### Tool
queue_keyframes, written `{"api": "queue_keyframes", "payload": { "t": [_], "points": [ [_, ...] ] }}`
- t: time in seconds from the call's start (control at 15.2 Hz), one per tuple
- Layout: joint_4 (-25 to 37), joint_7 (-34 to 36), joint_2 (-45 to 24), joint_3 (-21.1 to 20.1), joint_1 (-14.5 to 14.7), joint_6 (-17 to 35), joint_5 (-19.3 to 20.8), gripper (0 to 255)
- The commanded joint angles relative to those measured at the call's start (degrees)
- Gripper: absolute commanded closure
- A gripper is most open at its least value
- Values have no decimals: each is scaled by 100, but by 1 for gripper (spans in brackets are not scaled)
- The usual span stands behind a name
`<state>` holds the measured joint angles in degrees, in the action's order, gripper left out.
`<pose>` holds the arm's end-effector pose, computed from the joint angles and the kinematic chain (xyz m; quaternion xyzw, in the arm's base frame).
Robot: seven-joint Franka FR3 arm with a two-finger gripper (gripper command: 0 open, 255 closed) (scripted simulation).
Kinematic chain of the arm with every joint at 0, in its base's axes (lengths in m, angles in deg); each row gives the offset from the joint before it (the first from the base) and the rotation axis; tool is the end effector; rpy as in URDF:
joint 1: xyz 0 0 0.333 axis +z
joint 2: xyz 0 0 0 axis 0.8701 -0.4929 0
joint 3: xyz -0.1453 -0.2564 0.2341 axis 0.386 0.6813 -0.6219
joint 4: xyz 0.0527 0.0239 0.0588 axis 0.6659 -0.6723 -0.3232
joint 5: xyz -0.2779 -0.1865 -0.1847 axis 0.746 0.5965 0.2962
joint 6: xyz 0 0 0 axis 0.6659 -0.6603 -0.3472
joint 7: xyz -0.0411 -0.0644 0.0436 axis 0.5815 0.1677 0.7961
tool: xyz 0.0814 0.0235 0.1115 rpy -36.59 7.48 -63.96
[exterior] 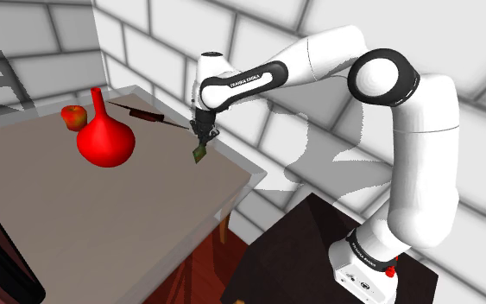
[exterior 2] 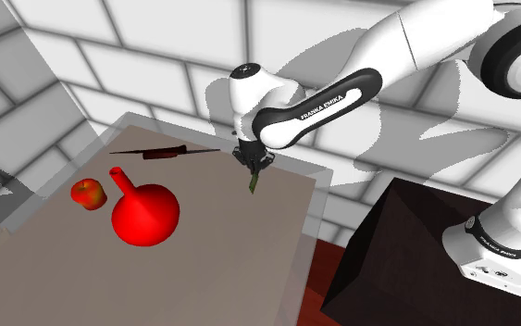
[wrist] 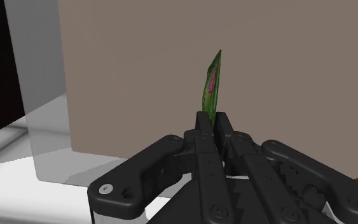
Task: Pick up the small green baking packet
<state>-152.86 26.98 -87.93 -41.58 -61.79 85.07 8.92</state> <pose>0.6892 0.1527 0.2782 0.7921 -0.6095 -0.0293 0.0147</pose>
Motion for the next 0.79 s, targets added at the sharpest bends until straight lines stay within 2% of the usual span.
{"api": "queue_keyframes", "payload": {
  "t": [0.0,0.73],
  "points": [
    [24,-13,85,-19,-12,-109,-27,255],
    [185,-72,450,-98,-59,-624,-146,255]
  ]
}}
